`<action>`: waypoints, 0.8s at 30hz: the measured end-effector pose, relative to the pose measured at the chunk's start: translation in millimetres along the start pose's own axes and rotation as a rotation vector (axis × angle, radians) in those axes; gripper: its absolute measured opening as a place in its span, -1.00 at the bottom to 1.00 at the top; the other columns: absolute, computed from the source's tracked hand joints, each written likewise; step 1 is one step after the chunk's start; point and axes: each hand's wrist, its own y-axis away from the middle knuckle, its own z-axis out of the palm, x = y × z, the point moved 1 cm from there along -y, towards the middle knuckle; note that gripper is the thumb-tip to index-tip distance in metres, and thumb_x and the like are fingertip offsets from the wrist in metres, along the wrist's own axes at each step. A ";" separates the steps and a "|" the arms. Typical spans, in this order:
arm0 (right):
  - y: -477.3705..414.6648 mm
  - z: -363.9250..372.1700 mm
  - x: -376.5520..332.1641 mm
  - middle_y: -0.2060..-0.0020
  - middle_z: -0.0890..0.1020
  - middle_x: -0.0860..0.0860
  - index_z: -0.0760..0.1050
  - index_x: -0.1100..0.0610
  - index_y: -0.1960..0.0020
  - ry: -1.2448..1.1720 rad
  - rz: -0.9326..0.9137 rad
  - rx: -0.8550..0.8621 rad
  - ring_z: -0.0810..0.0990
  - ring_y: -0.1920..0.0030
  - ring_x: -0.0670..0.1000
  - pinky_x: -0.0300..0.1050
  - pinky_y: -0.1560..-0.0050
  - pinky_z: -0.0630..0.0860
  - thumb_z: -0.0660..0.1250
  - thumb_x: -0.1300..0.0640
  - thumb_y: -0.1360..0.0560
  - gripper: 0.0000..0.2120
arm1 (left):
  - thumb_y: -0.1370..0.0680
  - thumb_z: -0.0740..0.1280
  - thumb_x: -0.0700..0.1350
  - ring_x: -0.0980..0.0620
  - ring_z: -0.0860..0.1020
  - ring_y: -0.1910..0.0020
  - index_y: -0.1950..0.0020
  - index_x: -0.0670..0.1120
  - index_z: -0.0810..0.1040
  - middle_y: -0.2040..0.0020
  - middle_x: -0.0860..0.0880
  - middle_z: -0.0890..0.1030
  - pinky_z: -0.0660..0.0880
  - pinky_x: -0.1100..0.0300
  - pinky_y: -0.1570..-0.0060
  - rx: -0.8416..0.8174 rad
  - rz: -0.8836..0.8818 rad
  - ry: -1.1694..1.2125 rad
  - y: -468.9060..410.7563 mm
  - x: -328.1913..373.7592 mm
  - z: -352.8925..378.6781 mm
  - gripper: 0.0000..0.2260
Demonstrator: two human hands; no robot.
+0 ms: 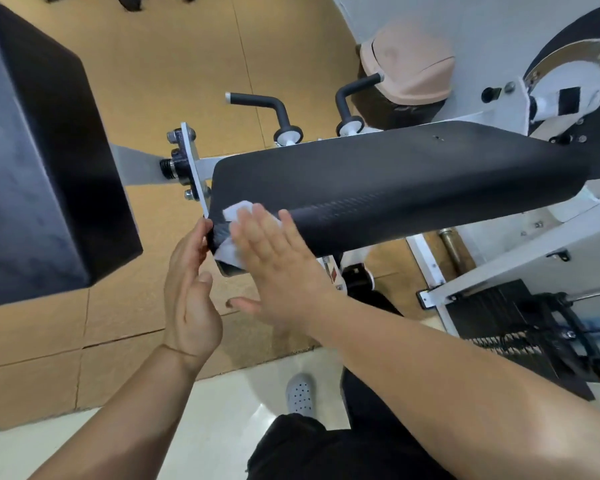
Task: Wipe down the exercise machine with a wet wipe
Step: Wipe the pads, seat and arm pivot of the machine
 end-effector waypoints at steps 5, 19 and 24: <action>-10.1 5.2 -0.9 -0.65 -0.25 0.17 -0.38 0.18 -0.64 0.096 -0.085 0.089 -0.26 -0.65 0.20 0.21 -0.58 -0.40 -0.03 -0.40 -0.61 -0.06 | -0.59 0.08 0.06 -0.06 0.31 -0.56 -0.57 -0.09 0.28 -0.56 0.01 0.38 0.24 -0.14 -0.53 -0.083 -0.108 0.260 3.7 -4.2 -9.0 -0.45; 1.7 16.9 -20.8 -0.53 -0.50 0.26 -0.45 0.25 -0.59 0.062 -0.067 -0.033 -0.55 -0.53 0.28 0.23 -0.50 -0.52 -0.03 -0.40 -0.61 -0.02 | -0.49 0.10 0.12 -0.01 0.47 -0.42 -0.51 -0.11 0.37 -0.44 0.03 0.50 0.35 -0.01 -0.47 0.022 -0.312 0.415 -1.8 -2.8 -11.9 -0.38; 9.8 30.9 4.5 -0.57 -0.48 0.15 -0.46 0.18 -0.61 0.112 -0.140 0.119 -0.49 -0.58 0.15 0.14 -0.56 -0.46 -0.01 -0.36 -0.63 -0.07 | -0.58 0.04 0.05 0.05 0.28 -0.57 -0.57 -0.10 0.30 -0.57 -0.05 0.34 0.21 -0.04 -0.55 -0.062 -0.100 -0.062 3.7 1.1 -8.8 -0.43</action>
